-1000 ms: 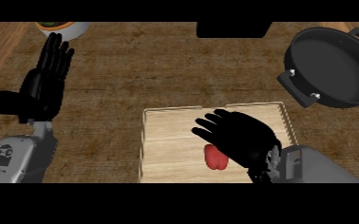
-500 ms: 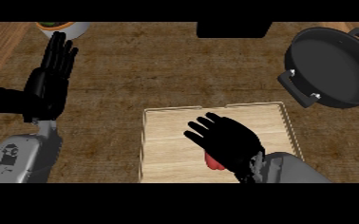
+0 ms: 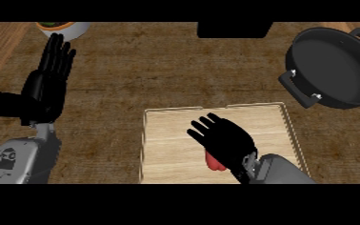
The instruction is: Pick the bell pepper from the tray and place it in the pot
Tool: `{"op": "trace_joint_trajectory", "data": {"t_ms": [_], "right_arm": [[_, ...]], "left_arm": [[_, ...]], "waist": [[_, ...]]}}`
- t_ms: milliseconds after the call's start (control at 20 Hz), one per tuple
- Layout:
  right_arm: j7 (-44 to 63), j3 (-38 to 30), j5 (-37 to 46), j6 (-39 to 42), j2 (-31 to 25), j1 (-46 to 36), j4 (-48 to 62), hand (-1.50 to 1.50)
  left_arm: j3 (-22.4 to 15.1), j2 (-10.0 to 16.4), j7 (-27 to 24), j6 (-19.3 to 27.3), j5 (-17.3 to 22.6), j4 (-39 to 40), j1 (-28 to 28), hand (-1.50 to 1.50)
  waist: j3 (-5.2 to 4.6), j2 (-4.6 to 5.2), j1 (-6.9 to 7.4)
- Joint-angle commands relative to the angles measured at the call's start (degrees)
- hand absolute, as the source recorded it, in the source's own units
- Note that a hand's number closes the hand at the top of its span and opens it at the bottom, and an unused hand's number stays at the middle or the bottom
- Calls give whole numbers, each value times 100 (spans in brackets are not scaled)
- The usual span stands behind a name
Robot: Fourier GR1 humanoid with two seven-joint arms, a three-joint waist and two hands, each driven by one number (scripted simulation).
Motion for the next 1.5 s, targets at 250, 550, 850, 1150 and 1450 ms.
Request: {"op": "trace_joint_trajectory", "data": {"t_ms": [250, 550, 850, 1150, 1450], "right_arm": [[-1007, -87, 682, -627, 230, 169, 988, -150], [-1475, 522, 975, -787, 489, 311, 1067, 150], [-1696, 440, 1202, -859, 508, 220, 979, 150], [-1797, 392, 1713, -1551, 478, 517, 1035, 150], [-681, -575, 1865, -1382, 1350, -60, 806, 150]], "left_arm": [[94, -150, -176, -254, -106, 106, 217, 0], [113, -152, 95, -142, -153, -48, -95, 0], [232, -89, 56, -191, -194, 16, -49, 0], [225, -165, 52, -306, -189, -44, 71, 0], [233, -249, -136, -313, -220, 251, -36, 0]], "waist": [[0, 1, 0], [2, -4, 2], [-1, -4, -5], [0, 0, -12], [-3, 21, 9]]}}
